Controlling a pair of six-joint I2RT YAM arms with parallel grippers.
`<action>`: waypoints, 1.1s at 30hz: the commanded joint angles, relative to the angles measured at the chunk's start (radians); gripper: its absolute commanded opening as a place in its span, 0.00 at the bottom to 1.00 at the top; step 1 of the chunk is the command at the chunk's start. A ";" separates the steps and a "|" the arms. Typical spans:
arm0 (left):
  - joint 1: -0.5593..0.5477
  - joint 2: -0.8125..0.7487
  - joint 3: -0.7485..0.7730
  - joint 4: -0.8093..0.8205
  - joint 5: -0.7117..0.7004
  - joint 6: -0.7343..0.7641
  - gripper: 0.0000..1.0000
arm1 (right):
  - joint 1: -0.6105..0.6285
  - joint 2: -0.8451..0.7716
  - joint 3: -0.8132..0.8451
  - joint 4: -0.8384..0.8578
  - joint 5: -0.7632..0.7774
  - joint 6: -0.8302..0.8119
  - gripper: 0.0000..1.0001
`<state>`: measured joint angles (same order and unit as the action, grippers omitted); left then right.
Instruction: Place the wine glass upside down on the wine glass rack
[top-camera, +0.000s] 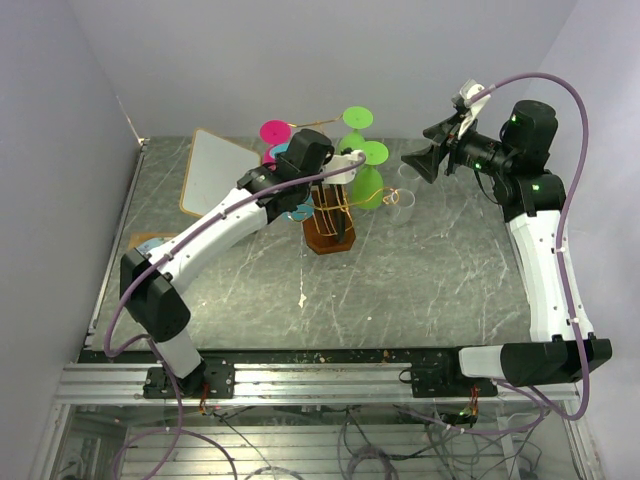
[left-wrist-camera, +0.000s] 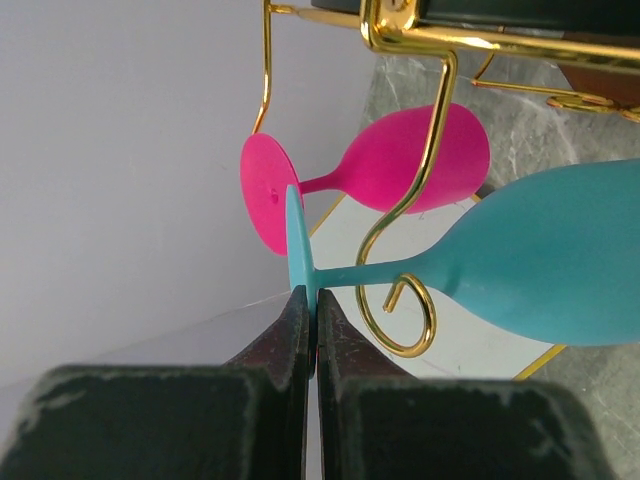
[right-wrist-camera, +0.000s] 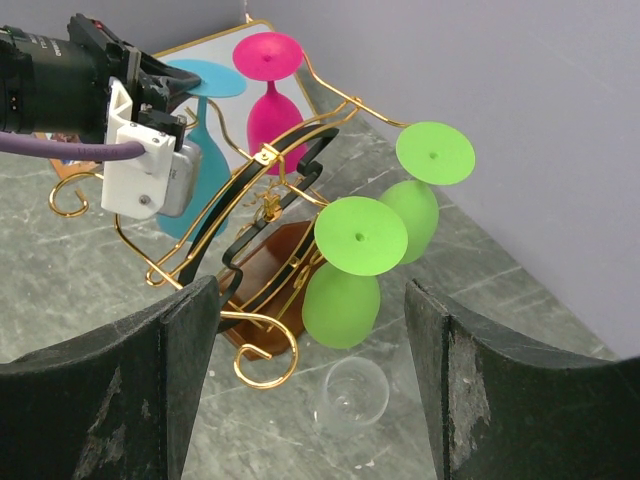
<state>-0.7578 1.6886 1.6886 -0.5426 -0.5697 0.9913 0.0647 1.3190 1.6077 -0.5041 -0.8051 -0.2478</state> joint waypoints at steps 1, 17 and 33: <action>0.008 -0.049 -0.038 0.019 -0.045 -0.001 0.07 | -0.009 -0.018 -0.006 0.018 -0.016 0.004 0.74; 0.018 -0.112 -0.095 0.003 0.007 -0.010 0.07 | -0.021 -0.018 -0.016 0.029 -0.029 0.015 0.74; -0.016 -0.125 -0.106 -0.028 0.074 -0.007 0.07 | -0.039 -0.026 -0.030 0.044 -0.054 0.030 0.75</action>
<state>-0.7582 1.5818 1.5715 -0.5537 -0.5255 0.9943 0.0376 1.3170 1.5848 -0.4778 -0.8433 -0.2310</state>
